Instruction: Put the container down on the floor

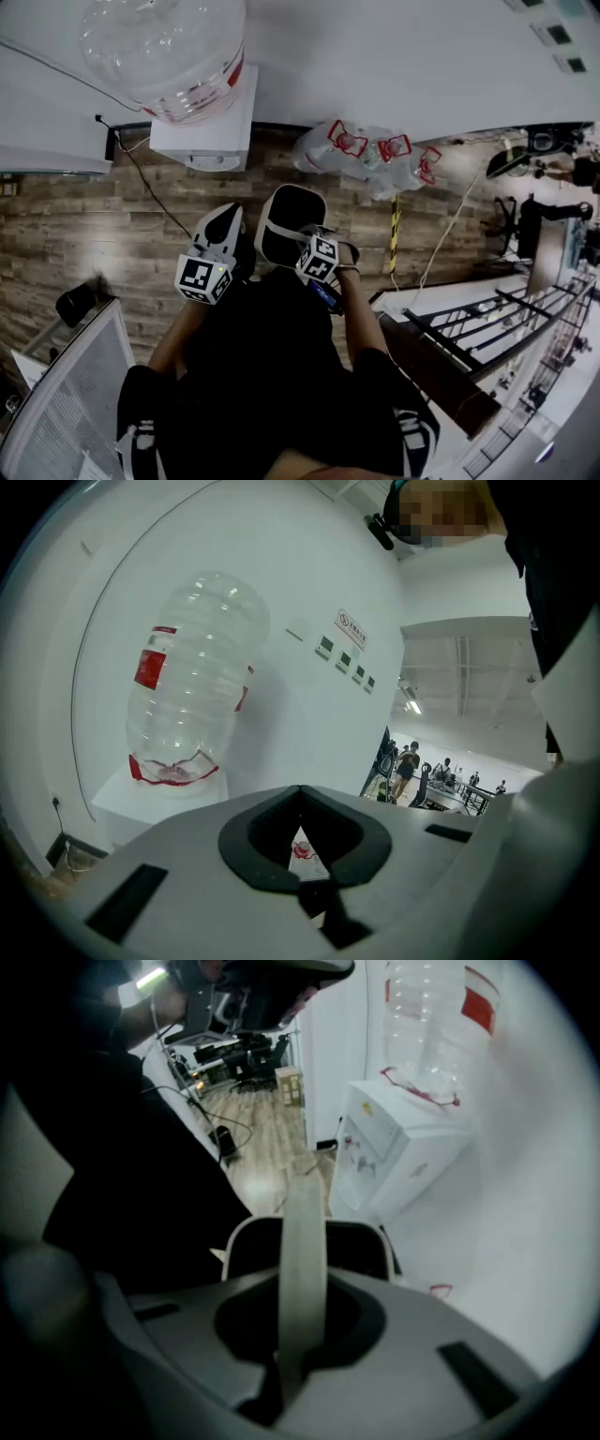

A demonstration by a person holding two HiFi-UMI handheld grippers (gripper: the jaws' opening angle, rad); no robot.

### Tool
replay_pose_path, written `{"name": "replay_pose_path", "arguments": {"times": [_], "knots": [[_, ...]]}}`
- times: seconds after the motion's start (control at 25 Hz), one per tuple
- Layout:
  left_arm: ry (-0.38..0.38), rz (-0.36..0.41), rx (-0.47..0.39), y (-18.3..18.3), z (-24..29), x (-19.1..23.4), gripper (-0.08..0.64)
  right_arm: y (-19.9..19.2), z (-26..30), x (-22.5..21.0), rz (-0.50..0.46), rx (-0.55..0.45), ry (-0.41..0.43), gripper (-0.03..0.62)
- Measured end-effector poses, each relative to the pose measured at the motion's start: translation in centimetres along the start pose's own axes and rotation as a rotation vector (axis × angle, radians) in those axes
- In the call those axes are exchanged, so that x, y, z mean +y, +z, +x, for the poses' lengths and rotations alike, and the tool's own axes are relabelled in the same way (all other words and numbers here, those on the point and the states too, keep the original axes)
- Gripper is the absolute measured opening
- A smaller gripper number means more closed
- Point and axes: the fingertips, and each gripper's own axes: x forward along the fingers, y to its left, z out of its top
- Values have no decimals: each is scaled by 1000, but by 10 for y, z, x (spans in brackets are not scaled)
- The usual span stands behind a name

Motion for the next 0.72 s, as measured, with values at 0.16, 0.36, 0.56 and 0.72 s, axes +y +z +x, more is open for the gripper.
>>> {"name": "replay_pose_path", "arguments": {"times": [0.16, 0.36, 0.56, 0.72], "knots": [[-3, -1, -8, 6, 12, 26, 32, 18, 9, -32, -5, 5, -11, 33], [34, -19, -18, 6, 14, 37, 32, 27, 15, -56, -28, -4, -16, 32], [107, -18, -42, 5, 12, 37, 32, 36, 24, -79, -80, -17, -6, 33], [191, -10, -56, 10, 24, 35, 32, 33, 35, -101, -125, -9, 34, 33]]}}
